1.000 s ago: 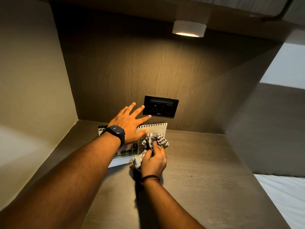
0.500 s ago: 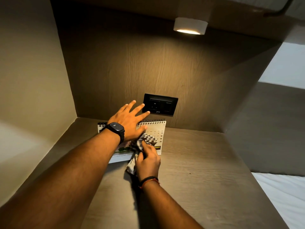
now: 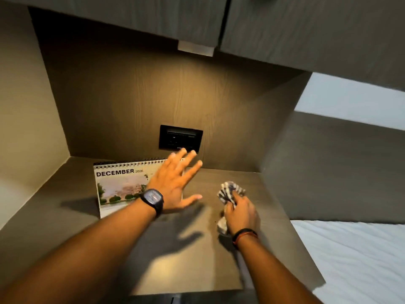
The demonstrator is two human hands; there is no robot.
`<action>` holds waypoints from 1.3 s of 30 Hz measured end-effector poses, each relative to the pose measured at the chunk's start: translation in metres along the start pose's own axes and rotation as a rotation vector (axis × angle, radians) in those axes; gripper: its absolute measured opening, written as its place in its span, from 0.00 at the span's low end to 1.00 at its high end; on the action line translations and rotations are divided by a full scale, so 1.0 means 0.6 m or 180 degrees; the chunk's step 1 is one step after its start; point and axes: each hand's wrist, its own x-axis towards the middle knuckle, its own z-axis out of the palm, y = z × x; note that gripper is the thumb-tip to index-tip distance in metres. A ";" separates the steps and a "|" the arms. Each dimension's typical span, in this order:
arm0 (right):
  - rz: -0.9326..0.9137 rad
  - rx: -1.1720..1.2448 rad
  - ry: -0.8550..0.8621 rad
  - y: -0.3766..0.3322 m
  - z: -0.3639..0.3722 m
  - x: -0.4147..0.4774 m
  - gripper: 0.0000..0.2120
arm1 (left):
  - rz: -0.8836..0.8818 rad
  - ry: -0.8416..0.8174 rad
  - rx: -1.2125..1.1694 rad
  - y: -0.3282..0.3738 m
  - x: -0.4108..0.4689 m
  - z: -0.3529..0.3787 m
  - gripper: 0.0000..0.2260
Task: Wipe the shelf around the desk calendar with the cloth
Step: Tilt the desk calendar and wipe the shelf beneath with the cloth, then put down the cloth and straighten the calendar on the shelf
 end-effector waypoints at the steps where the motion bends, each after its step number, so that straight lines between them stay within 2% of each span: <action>1: 0.0021 -0.0379 -0.0038 0.027 -0.018 0.007 0.17 | -0.0032 -0.0201 -0.0188 0.034 -0.004 0.018 0.38; 4: -0.0024 -0.1490 -0.0301 0.105 -0.054 0.014 0.19 | -0.0159 -0.0905 -0.0504 0.129 -0.023 0.084 0.38; 7: -0.0085 -0.1650 -0.0292 0.151 -0.054 -0.001 0.19 | -0.0154 -0.1389 -0.0600 0.189 -0.041 0.133 0.41; 10: -0.0096 -0.1540 -0.0214 0.157 -0.043 -0.015 0.17 | -0.0233 -0.1432 -0.0610 0.208 -0.053 0.155 0.42; 13: -0.0184 -0.1415 -0.0359 0.160 -0.025 -0.025 0.18 | -0.0363 -0.1410 -0.0686 0.212 -0.060 0.169 0.42; 18: -0.0085 -0.1402 -0.0517 0.150 0.004 -0.052 0.25 | -0.0399 -0.1430 -0.0680 0.209 -0.063 0.176 0.42; 20: -0.0020 -0.1377 -0.0387 0.134 0.002 -0.052 0.28 | -0.0527 -0.1265 -0.0629 0.197 -0.068 0.167 0.43; 22: -0.0210 -0.1172 -0.0175 0.104 -0.001 -0.043 0.28 | -0.0871 -0.0958 -0.0540 0.168 -0.075 0.148 0.42; 25: -0.0526 -0.0099 -0.0158 0.017 0.013 -0.022 0.26 | -0.1775 -0.0226 -0.0497 0.096 -0.085 0.100 0.40; 28: -0.0182 0.1203 -0.0236 -0.088 0.038 -0.003 0.25 | -0.2646 0.0924 -0.0620 0.017 -0.101 0.049 0.40; 30: 0.0041 0.1667 -0.0536 -0.146 0.057 0.007 0.28 | -0.3126 0.1346 -0.0580 -0.031 -0.116 0.028 0.40; 32: 0.0197 0.1901 -0.0912 -0.187 0.075 0.016 0.33 | -0.3711 0.1500 -0.0698 -0.068 -0.127 0.022 0.39; 35: 0.0488 0.2292 -0.1270 -0.227 0.097 0.028 0.35 | -0.4301 0.1574 -0.1661 -0.097 -0.128 0.027 0.38; 37: 0.0595 0.2595 -0.1354 -0.238 0.107 0.029 0.27 | -0.4336 0.1700 -0.2307 -0.103 -0.125 0.034 0.35; 39: 0.0555 0.2646 -0.1224 -0.240 0.110 0.019 0.16 | -0.4324 0.1844 -0.2480 -0.105 -0.125 0.031 0.31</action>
